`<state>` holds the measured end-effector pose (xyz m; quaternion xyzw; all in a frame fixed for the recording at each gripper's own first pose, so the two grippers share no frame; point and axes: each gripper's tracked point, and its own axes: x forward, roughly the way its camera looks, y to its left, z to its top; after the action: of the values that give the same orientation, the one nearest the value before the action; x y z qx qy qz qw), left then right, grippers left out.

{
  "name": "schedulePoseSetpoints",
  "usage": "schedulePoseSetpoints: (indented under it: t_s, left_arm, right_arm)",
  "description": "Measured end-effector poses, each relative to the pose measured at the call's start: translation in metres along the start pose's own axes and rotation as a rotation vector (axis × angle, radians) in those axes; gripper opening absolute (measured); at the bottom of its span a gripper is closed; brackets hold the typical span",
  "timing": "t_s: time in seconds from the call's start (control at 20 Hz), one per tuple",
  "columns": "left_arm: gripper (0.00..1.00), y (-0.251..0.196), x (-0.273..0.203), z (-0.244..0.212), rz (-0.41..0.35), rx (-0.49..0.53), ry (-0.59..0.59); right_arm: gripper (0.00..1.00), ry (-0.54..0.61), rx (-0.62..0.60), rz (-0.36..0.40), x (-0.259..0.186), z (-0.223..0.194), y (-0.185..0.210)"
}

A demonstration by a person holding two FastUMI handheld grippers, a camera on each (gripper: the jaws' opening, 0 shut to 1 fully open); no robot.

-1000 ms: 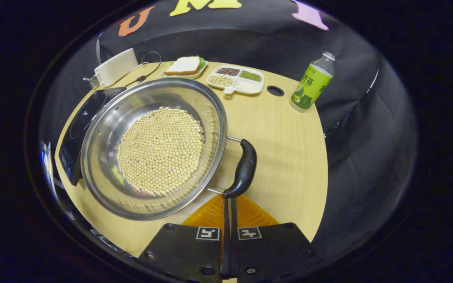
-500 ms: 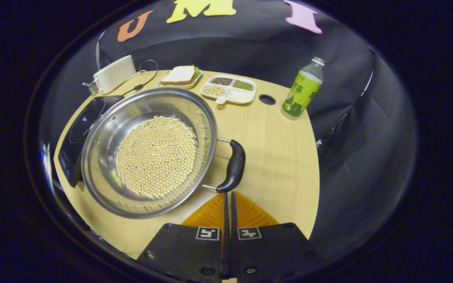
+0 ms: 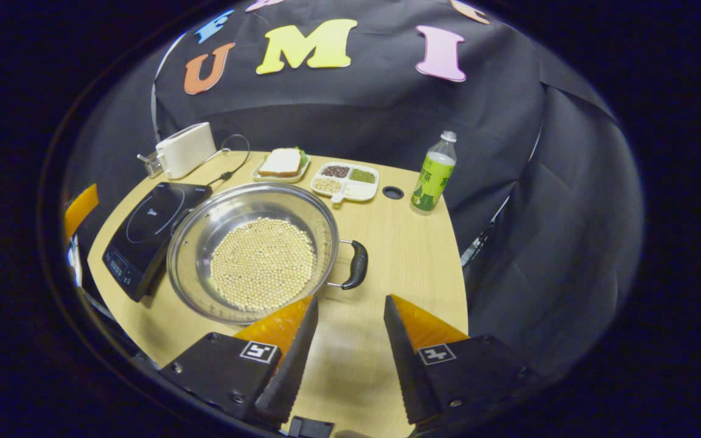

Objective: First push the handle of the pot to place it horizontally, then grasp the pot with both hands and set it on the induction cooktop.

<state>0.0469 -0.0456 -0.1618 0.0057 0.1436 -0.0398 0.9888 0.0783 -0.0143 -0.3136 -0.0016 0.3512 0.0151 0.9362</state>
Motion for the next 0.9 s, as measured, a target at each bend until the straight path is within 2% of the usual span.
schedulePoseSetpoints:
  t_s: [0.05, 0.15, 0.35, 0.4, 0.45, 0.5, 0.55, 0.9]
  left_arm:
    - [0.95, 0.000, -0.002, -0.001, -0.010, -0.004, 0.006]
    - [0.96, 0.001, -0.006, -0.004, -0.027, -0.006, 0.011]
    - [0.96, 0.006, -0.005, -0.015, -0.049, -0.004, 0.032]
    - [0.96, 0.006, -0.002, -0.020, -0.050, -0.007, 0.045]
    - [0.96, 0.005, 0.002, -0.026, -0.055, -0.009, 0.058]
    - [0.95, 0.003, 0.006, -0.031, -0.058, -0.007, 0.070]
    - [0.96, 0.000, 0.011, -0.035, -0.062, -0.002, 0.086]
    - [0.96, -0.020, 0.056, -0.068, -0.064, -0.044, 0.197]
  right_arm:
    - [0.78, -0.009, 0.008, -0.011, -0.006, -0.001, 0.000]
    - [0.84, -0.023, 0.033, -0.022, -0.016, -0.004, 0.002]
    - [0.84, -0.030, 0.081, -0.034, -0.026, -0.016, 0.006]
    - [0.87, -0.025, 0.084, -0.032, -0.027, -0.018, 0.008]
    - [0.84, -0.022, 0.081, -0.035, -0.028, -0.019, 0.007]
    - [0.87, -0.021, 0.077, -0.034, -0.026, -0.019, 0.007]
    - [0.84, -0.020, 0.075, -0.032, -0.024, -0.018, 0.006]
    - [0.84, 0.017, 0.042, 0.012, 0.003, -0.011, 0.012]
